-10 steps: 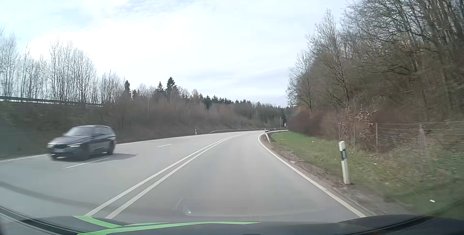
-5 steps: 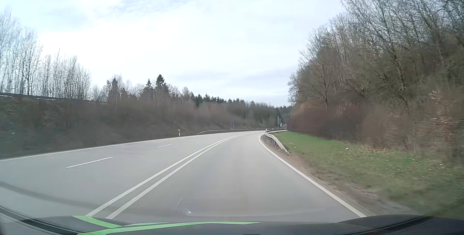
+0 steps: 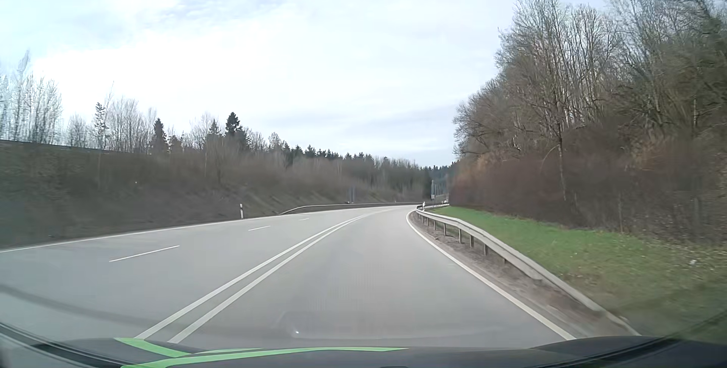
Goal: Follow the waypoints while adhering to traffic rules and regulations
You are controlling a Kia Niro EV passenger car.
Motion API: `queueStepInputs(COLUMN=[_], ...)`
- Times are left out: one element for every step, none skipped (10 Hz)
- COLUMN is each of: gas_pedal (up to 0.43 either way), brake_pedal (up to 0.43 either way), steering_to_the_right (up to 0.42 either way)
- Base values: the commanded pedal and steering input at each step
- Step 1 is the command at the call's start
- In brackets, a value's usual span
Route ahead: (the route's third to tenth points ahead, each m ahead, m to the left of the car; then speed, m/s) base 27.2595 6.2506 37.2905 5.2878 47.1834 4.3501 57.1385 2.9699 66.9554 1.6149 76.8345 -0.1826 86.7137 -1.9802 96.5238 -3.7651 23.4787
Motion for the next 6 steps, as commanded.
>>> queueStepInputs(gas_pedal=[0.138,0.138,0.138,0.138,0.138,0.138], brake_pedal=[0.000,0.000,0.000,0.000,0.000,0.000], steering_to_the_right=[0.013,0.013,0.013,0.013,0.013,0.013])
